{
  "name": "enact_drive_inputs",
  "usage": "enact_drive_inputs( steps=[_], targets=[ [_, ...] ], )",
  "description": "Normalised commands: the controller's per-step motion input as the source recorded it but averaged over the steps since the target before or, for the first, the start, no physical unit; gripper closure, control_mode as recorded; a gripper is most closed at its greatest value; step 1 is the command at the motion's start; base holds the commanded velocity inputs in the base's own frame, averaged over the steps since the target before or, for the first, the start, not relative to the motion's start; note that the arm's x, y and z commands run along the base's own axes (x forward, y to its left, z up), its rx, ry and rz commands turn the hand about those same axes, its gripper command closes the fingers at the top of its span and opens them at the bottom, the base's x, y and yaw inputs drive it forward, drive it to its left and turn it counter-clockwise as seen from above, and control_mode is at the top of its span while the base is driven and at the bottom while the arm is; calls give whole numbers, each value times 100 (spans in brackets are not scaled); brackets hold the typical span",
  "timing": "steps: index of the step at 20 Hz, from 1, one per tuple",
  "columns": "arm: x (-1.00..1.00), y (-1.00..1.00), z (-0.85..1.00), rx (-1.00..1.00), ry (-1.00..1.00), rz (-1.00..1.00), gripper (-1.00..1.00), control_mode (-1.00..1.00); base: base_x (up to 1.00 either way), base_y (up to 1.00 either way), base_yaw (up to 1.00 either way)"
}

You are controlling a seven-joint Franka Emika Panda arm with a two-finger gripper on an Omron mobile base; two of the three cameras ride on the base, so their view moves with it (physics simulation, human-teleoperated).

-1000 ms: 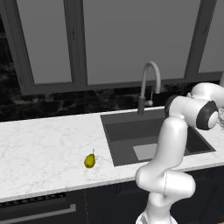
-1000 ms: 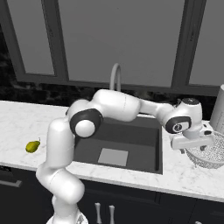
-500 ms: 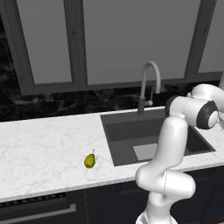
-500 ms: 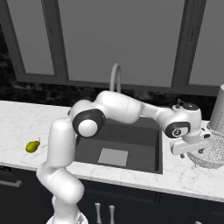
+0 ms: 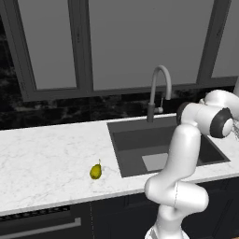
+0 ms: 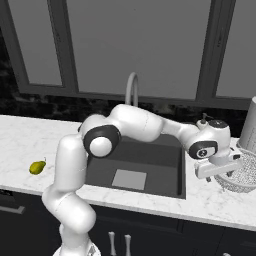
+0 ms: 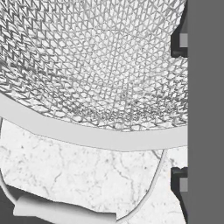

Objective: Put the colander in the sink, put the pear in the colander, and turn on the sink faucet and pour water over the colander.

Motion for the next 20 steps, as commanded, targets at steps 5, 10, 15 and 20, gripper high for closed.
enact_drive_inputs(
  steps=[5,10,15,20],
  targets=[
    [0,0,0,0,0,0,100,-100,0,0,0],
    [0,0,0,0,0,0,100,-100,0,0,0],
    [-30,6,0,0,0,3,100,-100,0,0,0],
    [-85,71,16,0,0,0,100,-100,0,0,0]
  ],
)
